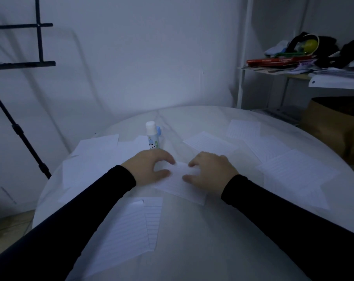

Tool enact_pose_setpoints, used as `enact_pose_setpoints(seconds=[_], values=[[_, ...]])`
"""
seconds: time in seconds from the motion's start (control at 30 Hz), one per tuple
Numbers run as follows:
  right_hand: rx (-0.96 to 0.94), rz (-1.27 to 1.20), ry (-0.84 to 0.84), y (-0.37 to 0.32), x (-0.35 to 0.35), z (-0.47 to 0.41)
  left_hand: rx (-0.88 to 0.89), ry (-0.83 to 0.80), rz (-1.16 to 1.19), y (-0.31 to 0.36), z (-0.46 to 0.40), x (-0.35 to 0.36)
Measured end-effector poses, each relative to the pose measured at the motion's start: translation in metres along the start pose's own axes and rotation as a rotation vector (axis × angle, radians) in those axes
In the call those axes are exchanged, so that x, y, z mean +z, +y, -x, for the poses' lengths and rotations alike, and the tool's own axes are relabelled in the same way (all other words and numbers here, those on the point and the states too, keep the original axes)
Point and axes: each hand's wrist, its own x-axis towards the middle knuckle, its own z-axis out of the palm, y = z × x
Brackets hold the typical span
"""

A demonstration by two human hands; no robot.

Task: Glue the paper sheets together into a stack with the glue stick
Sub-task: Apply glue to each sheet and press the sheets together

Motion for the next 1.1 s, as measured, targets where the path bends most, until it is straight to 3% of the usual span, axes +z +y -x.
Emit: enact_pose_setpoints(seconds=[0.13,0.3,0.5,0.73,1.1], values=[[-0.072,0.090,-0.114,-0.009,0.006,0.003,0.000,-0.144,-0.072,0.006,0.002,0.008],[-0.146,-0.035,-0.239,0.000,0.002,-0.001,-0.081,-0.140,-0.115,0.005,0.001,0.002],[-0.198,-0.040,-0.258,-0.009,0.007,0.003,-0.032,-0.223,-0.115,0.006,-0.002,0.012],[-0.161,0.020,-0.287,0.000,0.003,0.008,-0.163,-0.331,-0.109,-0.008,-0.002,-0.003],[-0.058,0.096,-0.251,0.008,-0.005,0.016,-0.184,-0.286,-0.109,-0.014,0.006,-0.009]])
